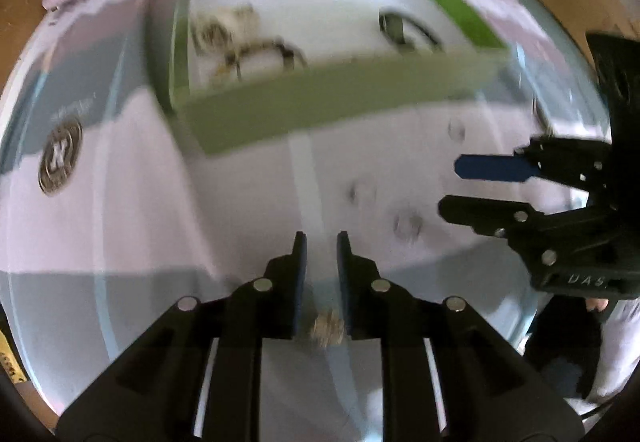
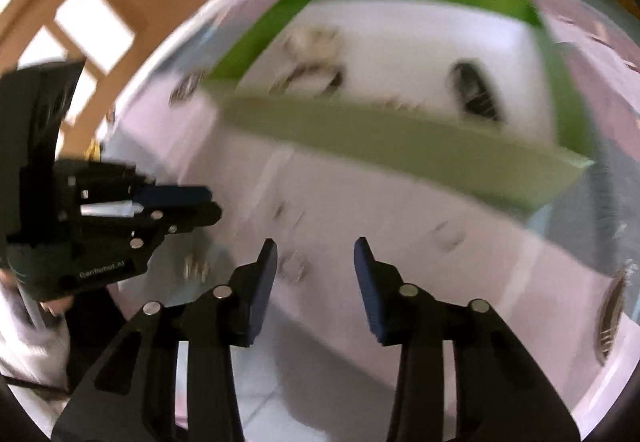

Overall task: Organize jewelry
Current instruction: 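Move both tools back down to the loose jewelry in front of the box, then position the right tool over the beaded ring while the left tool approaches the silver charm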

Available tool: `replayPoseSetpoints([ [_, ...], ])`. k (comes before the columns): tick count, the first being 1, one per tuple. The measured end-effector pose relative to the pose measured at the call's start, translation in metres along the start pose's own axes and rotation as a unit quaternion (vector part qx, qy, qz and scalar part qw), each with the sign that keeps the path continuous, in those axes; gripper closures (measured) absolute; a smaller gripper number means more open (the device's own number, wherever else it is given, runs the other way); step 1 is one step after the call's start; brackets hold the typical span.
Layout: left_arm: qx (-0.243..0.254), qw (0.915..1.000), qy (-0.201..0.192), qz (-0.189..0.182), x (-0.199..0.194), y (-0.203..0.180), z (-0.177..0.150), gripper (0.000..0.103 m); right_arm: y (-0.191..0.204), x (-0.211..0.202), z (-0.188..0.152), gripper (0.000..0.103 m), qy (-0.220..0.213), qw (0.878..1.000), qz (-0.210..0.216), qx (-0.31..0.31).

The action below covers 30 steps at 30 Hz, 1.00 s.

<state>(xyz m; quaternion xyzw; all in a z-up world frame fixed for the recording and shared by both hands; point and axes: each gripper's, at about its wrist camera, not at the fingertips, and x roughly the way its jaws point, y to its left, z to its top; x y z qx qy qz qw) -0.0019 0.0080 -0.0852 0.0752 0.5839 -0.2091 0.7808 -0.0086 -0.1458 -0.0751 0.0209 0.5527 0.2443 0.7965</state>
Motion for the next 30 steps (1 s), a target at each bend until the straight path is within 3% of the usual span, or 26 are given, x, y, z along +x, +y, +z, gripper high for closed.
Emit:
replayPoseSetpoints([
  [8,0.046,0.9978,0.025,-0.042,0.0,-0.006,-0.035,0.075,0.028,0.035,-0.009,0.062,0.048,0.998,-0.01,-0.051],
  [9,0.052,0.9976,0.029,-0.036,0.003,-0.007,-0.037,0.075,0.03,0.038,-0.009,0.067,0.052,0.997,-0.021,-0.057],
  [10,0.054,0.9975,0.033,-0.032,0.005,-0.009,-0.038,0.075,0.031,0.039,-0.009,0.081,0.051,0.996,-0.031,-0.061],
  [14,0.053,0.9973,0.048,-0.015,0.021,-0.012,-0.036,0.077,0.019,0.033,-0.006,0.082,0.04,0.997,-0.055,-0.045],
  [18,0.054,0.9982,0.02,-0.013,0.02,-0.019,-0.027,0.086,-0.003,0.026,-0.001,0.082,0.027,0.995,-0.092,-0.005],
  [25,0.059,0.9939,-0.067,-0.064,0.008,-0.044,-0.006,0.087,-0.036,0.014,-0.001,0.081,0.019,0.992,-0.116,0.053],
  [30,0.04,0.9952,-0.057,-0.069,0.015,-0.039,0.005,0.068,-0.055,-0.002,-0.002,0.073,0.005,0.991,-0.103,0.082],
])
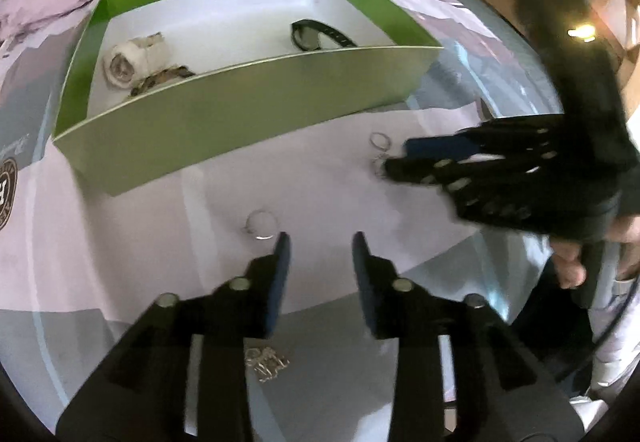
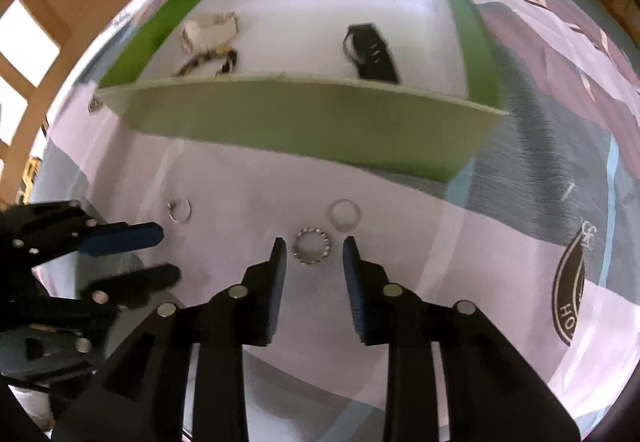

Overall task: Organize jewelry
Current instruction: 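Position the right tool over the beaded ring while the left tool approaches the silver charm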

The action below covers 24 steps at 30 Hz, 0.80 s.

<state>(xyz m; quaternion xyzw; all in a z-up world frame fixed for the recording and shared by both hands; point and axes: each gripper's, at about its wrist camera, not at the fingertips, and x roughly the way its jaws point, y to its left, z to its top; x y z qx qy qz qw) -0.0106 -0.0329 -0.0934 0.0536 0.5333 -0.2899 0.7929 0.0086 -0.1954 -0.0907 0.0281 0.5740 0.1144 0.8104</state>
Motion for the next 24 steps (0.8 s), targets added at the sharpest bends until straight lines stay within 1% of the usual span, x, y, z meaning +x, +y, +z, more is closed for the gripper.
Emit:
replayPoseSetpoints([
  [1,-0.002,1.0,0.001,0.005,0.001,0.0,0.0,0.067,-0.005,-0.004,0.0,0.073,-0.004,1.0,0.002,0.007],
  [3,-0.013,0.9998,0.004,0.012,-0.001,0.007,0.0,0.061,-0.021,-0.012,0.002,0.073,-0.015,0.999,0.004,0.03],
  [5,-0.024,0.9995,0.015,0.015,-0.006,0.015,-0.002,0.061,-0.027,-0.013,0.002,0.073,-0.014,0.999,0.01,0.043],
  [6,-0.022,0.9994,0.027,0.006,-0.01,0.018,-0.003,0.061,-0.023,-0.011,0.002,0.073,-0.011,0.999,0.012,0.04],
  [7,-0.007,0.999,0.043,-0.006,-0.014,0.017,-0.006,0.061,-0.02,-0.01,0.001,0.073,-0.009,0.999,0.013,0.034],
  [8,0.004,0.9987,0.05,-0.006,-0.017,0.016,-0.008,0.061,-0.016,-0.01,0.0,0.073,-0.008,1.0,0.011,0.025],
  [10,0.026,0.9975,0.066,0.009,-0.022,0.011,-0.017,0.061,-0.011,-0.007,0.0,0.072,-0.005,1.0,0.01,0.016],
  [12,0.038,0.9957,0.083,0.019,-0.022,0.011,-0.028,0.061,-0.006,-0.003,-0.001,0.07,-0.002,1.0,0.01,0.015],
  [14,0.055,0.9918,0.11,0.034,-0.013,0.008,-0.038,0.061,-0.002,0.002,0.002,0.07,0.002,1.0,0.008,0.012],
  [16,0.066,0.9882,0.128,0.052,-0.001,0.007,-0.046,0.061,-0.001,0.003,0.001,0.07,0.005,1.0,0.008,0.01],
  [17,0.066,0.9885,0.125,0.054,0.002,0.006,-0.045,0.064,-0.001,0.004,0.001,0.07,0.006,1.0,0.006,0.009],
  [19,0.064,0.9902,0.112,0.053,-0.001,0.006,-0.042,0.081,0.001,0.006,0.001,0.07,0.009,1.0,0.003,0.007],
  [22,0.057,0.9947,0.079,0.034,-0.007,0.003,-0.035,0.082,-0.001,0.005,0.001,0.07,0.007,1.0,-0.002,0.013],
  [24,0.06,0.9969,0.048,0.018,-0.011,-0.005,-0.03,0.082,-0.011,0.001,0.003,0.07,-0.005,0.999,-0.003,0.039],
])
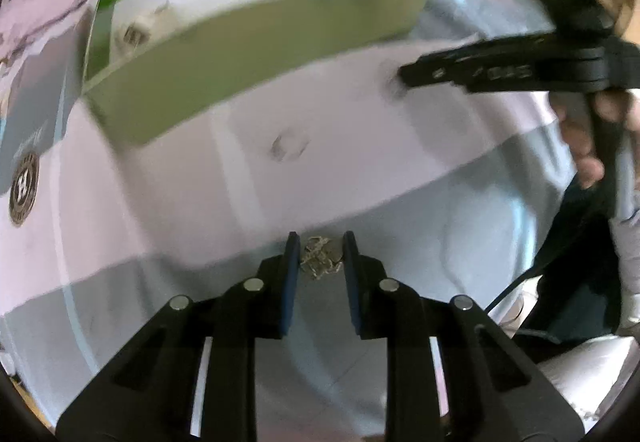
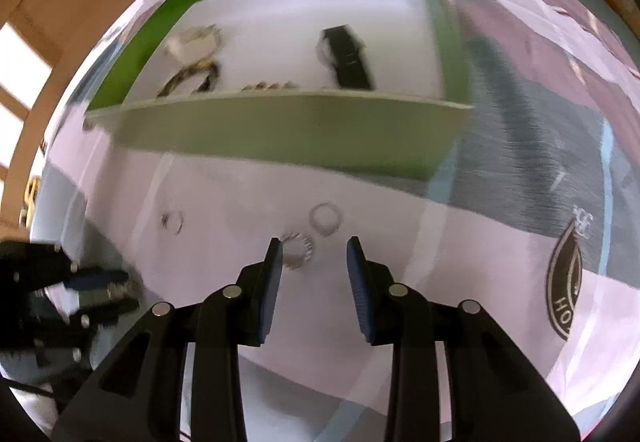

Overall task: Organize jewelry
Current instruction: 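Position the right tool over the beaded ring while the left tool approaches the silver charm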

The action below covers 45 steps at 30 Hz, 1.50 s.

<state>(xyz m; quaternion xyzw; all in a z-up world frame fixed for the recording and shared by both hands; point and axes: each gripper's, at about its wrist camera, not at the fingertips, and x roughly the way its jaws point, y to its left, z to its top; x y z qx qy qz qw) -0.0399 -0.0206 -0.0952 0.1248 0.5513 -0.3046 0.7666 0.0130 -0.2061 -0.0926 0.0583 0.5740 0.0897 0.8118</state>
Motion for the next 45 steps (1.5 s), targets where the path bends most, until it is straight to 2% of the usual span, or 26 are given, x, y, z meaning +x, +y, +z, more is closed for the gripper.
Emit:
replayPoseSetpoints([
  [2,-0.016,0.9989,-0.041,-0.015,-0.005,-0.002,0.01,0.082,-0.011,-0.005,0.002,0.07,-0.014,0.999,0.007,0.029],
  [4,-0.026,0.9979,-0.053,-0.027,-0.001,-0.003,0.017,0.082,-0.021,-0.008,0.005,0.069,-0.026,0.998,0.015,0.055],
  [6,-0.018,0.9983,-0.047,-0.028,0.009,-0.009,0.021,0.082,-0.022,-0.009,0.005,0.069,-0.027,0.998,0.022,0.055],
  [9,-0.006,0.9996,-0.027,-0.01,0.024,-0.017,0.022,0.081,-0.003,-0.002,0.001,0.069,-0.011,0.999,0.035,0.016],
  [12,-0.002,0.9999,-0.016,-0.001,0.032,-0.021,0.024,0.075,0.016,0.006,-0.005,0.07,0.0,1.0,0.021,-0.02],
  [14,-0.005,0.9999,-0.016,-0.003,0.032,-0.019,0.024,0.075,0.019,0.013,-0.005,0.07,0.005,1.0,0.02,-0.018],
  [16,-0.008,0.9998,-0.016,-0.004,0.033,-0.017,0.024,0.07,0.02,0.018,-0.004,0.069,0.003,1.0,0.011,-0.02],
  [17,-0.009,0.9998,-0.017,-0.003,0.031,-0.017,0.02,0.069,0.022,0.019,-0.004,0.071,0.002,1.0,0.006,-0.026],
  [18,-0.009,0.9998,-0.016,-0.003,0.031,-0.016,0.02,0.069,0.024,0.019,-0.003,0.082,0.002,1.0,-0.001,-0.031],
  [20,-0.009,0.9998,-0.018,-0.006,0.032,-0.009,0.02,0.067,0.024,0.016,-0.004,0.082,0.012,0.999,-0.001,-0.038],
  [24,-0.006,0.9994,-0.032,-0.009,0.029,-0.015,0.024,0.057,0.019,0.008,-0.008,0.082,0.023,0.999,0.003,-0.036],
  [27,-0.003,0.9992,-0.036,-0.013,0.03,-0.02,0.029,0.057,0.012,0.004,-0.01,0.081,0.025,0.999,0.009,-0.031],
  [29,0.002,0.9994,-0.034,-0.006,0.035,-0.023,0.032,0.058,0.008,0.004,-0.011,0.071,0.027,0.999,0.002,-0.027],
  [30,0.002,0.9994,-0.033,-0.004,0.037,-0.023,0.032,0.058,0.006,0.003,-0.011,0.061,0.027,0.999,-0.001,-0.024],
  [31,0.003,0.9995,-0.033,0.001,0.039,-0.024,0.032,0.058,0.006,0.002,-0.012,0.059,0.023,0.999,-0.001,-0.024],
  [37,0.009,0.9989,-0.038,0.025,0.038,-0.025,0.03,0.067,0.007,0.002,-0.017,0.058,0.02,0.999,-0.01,-0.037],
  [41,0.009,0.9988,-0.039,0.029,0.037,-0.025,0.029,0.07,0.012,0.007,-0.018,0.058,0.02,0.999,-0.012,-0.042],
  [45,0.007,0.9987,-0.036,0.035,0.037,-0.023,0.029,0.078,0.017,0.009,-0.02,0.058,0.019,0.998,-0.025,-0.055],
])
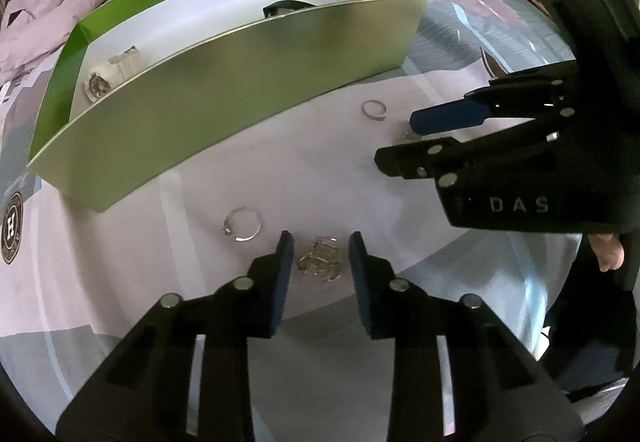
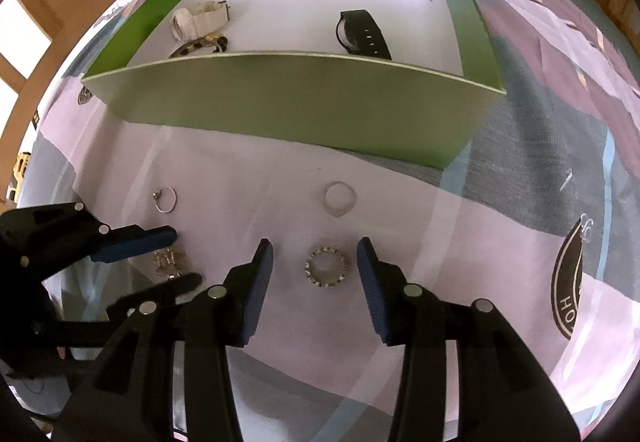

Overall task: Organize jewelry
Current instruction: 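Position the right tool over the beaded ring while the left tool approaches the silver charm, then grasp the beaded ring with the right tool while the left tool grasps the silver charm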

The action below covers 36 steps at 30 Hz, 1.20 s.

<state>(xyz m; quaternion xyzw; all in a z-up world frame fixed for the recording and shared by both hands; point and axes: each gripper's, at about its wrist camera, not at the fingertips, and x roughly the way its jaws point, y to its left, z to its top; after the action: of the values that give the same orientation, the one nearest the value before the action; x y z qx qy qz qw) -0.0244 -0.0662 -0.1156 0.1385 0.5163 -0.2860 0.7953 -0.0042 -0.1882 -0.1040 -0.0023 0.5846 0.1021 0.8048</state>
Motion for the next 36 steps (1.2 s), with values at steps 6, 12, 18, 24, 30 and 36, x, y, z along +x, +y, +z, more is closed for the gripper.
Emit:
replayPoseSetpoints([
  [6,-0.002,1.0,0.0,0.001,-0.001,0.0035,-0.0007,0.085,0.0042,0.0007,-0.0024,0.08,-0.002,1.0,-0.011,-0.024],
  [12,0.003,1.0,0.0,0.0,-0.0019,0.0033,-0.0011,0.089,0.0094,0.0036,0.001,0.081,-0.003,1.0,-0.008,-0.027],
  [18,-0.003,0.9999,0.0,-0.012,-0.0029,0.0016,-0.0013,0.087,0.0092,0.0004,-0.003,0.067,-0.001,0.999,-0.005,-0.038],
  [24,-0.009,0.9998,-0.005,-0.016,0.0001,-0.0027,0.0004,0.081,0.0057,-0.0003,-0.0047,0.065,-0.007,0.999,-0.009,-0.033],
  [30,-0.012,0.9999,-0.009,-0.005,-0.0003,-0.0036,0.0005,0.089,0.0095,0.0009,-0.0046,0.065,-0.014,0.999,-0.016,-0.035],
  [36,-0.012,0.9999,-0.01,-0.005,-0.0007,-0.0037,0.0008,0.09,0.0097,0.0013,-0.0038,0.081,-0.016,0.999,-0.016,-0.035],
])
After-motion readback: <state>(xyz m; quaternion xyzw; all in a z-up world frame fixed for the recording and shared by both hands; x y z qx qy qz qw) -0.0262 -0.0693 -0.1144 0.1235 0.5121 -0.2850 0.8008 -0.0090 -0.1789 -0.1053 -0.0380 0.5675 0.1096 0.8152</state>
